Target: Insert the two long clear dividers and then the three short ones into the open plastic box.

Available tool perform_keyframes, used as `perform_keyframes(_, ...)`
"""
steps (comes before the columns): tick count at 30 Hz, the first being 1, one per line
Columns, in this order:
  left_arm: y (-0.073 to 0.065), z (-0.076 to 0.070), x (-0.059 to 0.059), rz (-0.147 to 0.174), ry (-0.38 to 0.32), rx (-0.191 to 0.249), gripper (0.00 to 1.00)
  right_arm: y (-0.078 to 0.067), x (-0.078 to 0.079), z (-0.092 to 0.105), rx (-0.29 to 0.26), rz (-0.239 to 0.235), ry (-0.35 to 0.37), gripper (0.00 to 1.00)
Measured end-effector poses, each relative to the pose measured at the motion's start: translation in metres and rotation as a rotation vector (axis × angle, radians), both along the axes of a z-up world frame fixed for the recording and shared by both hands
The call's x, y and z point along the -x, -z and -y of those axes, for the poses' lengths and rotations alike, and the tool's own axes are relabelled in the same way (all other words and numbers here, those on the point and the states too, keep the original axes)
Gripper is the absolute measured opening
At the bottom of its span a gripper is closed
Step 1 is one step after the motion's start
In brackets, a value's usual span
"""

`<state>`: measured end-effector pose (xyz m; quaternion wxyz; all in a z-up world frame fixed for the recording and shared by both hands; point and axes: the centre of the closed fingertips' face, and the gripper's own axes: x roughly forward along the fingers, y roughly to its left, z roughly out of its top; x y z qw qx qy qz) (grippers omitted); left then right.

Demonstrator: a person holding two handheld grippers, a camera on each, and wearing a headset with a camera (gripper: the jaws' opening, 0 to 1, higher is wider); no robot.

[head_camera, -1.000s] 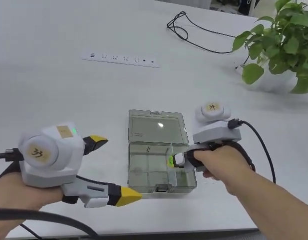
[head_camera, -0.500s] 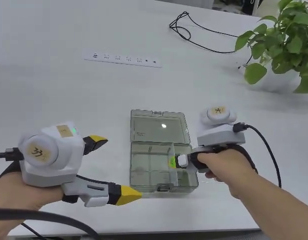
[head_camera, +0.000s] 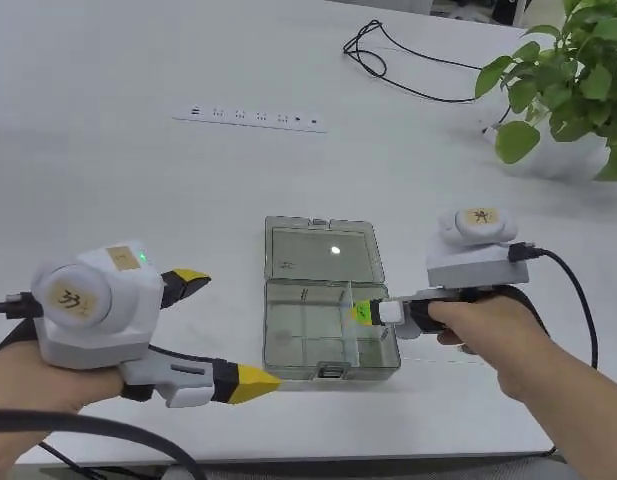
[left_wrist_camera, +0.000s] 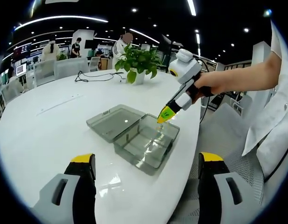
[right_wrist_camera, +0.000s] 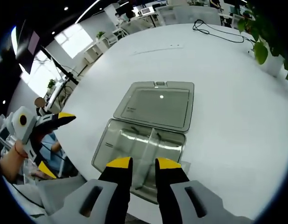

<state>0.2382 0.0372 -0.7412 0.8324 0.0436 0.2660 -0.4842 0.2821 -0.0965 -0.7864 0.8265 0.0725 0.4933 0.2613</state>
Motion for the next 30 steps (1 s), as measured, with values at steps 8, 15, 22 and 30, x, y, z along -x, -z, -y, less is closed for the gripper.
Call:
perform_keyframes(8,0.002,-0.006,-0.002,-0.010,-0.027,-0.020,0.92,-0.014,0.002,0.006,-0.015,0.073,-0.057,0.28)
perform_keyframes(15,0.005,-0.015,-0.004,-0.022,-0.062,-0.038,0.91,-0.022,0.007,0.009,-0.033,0.120,-0.116,0.36)
perform_keyframes(22,0.006,-0.026,-0.006,-0.036,-0.113,-0.052,0.89,-0.030,0.010,0.015,-0.063,0.177,-0.180,0.43)
perform_keyframes(30,0.011,-0.034,-0.006,-0.061,-0.158,-0.077,0.87,-0.032,0.016,0.028,-0.039,0.238,-0.266,0.53)
